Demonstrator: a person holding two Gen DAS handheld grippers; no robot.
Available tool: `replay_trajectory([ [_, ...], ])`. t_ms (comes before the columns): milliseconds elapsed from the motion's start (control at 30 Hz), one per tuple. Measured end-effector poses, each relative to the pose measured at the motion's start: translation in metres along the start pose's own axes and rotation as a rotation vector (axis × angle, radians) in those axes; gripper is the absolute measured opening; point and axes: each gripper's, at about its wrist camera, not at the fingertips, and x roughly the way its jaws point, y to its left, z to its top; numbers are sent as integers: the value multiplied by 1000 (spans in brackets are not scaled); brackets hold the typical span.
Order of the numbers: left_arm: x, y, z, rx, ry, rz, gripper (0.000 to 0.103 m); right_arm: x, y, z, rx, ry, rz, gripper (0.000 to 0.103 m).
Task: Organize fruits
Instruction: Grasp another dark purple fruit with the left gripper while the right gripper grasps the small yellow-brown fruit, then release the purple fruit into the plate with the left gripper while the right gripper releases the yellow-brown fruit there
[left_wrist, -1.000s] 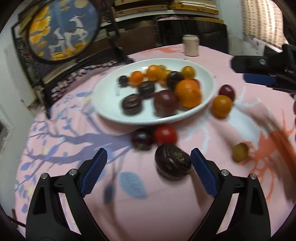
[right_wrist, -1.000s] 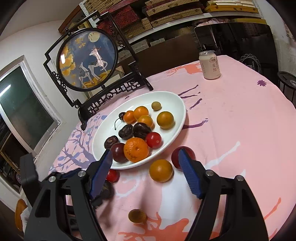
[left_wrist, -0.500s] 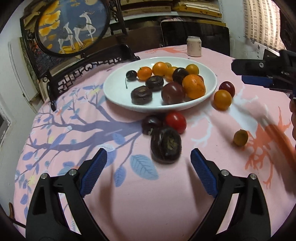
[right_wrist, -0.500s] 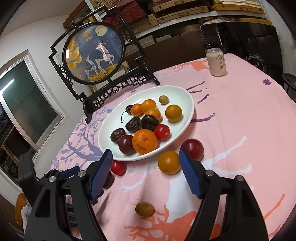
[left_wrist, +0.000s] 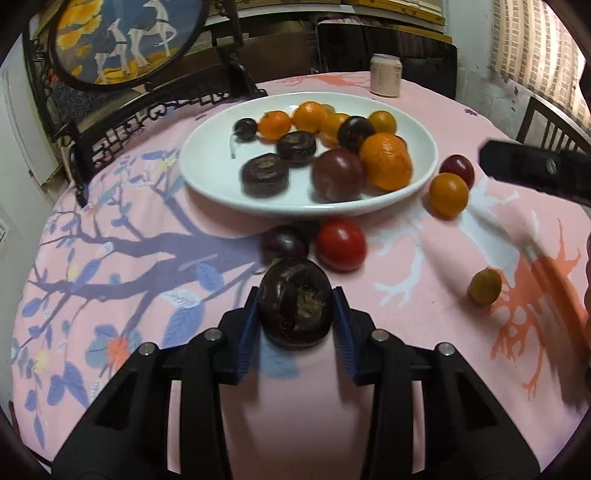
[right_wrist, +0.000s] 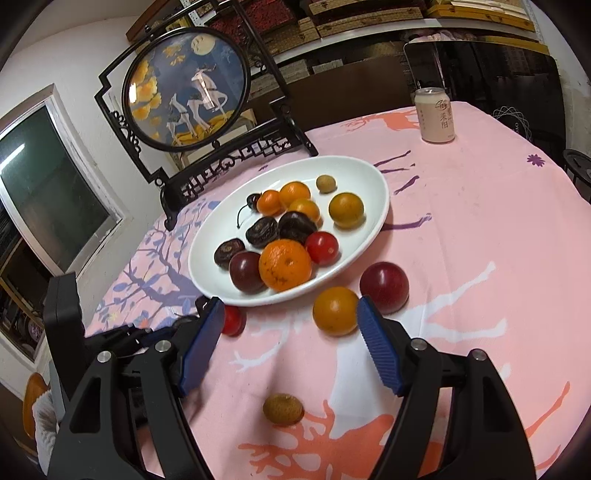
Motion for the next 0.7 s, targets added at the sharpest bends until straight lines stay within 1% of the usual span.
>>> replay_trajectory([
  [67, -5, 11, -2, -26, -16, 42, 39, 1, 2, -6, -10, 28, 10, 74],
  [133, -7, 23, -2, -77, -23, 53, 39, 3, 7, -14, -34, 62, 17, 74],
  [167, -7, 30, -2, -103, -22, 66, 39, 6, 12, -21, -65, 89, 11, 74],
  [233, -7, 36, -1, -130, -19, 61, 39, 12, 23, -35, -135, 134, -14, 74],
  [300, -6, 34, -1, -119, -22, 73, 39, 16, 32, -44, -192, 161, -41, 69],
  [367, -7, 30, -1, -100, -24, 78, 39, 18, 36, -50, -220, 172, -60, 59],
  [400, -7, 29, -1, -94, -25, 80, 39, 18, 36, -50, -219, 174, -62, 57],
  [467, -7, 28, -2, -89, -22, 80, 40, 19, 33, -50, -210, 181, -75, 47],
  [500, -5, 28, -2, -89, -17, 76, 40, 21, 31, -51, -209, 191, -80, 44],
  [567, -1, 29, -3, -93, 5, 62, 40, 21, 32, -52, -221, 192, -88, 37],
  [600, 1, 29, -4, -96, 17, 56, 40, 21, 33, -53, -227, 195, -87, 35],
  [633, 2, 31, -4, -107, 24, 46, 40, 20, 33, -54, -232, 193, -87, 28],
  [700, 3, 34, -4, -124, 25, 34, 41, 21, 32, -54, -228, 193, -80, 26],
])
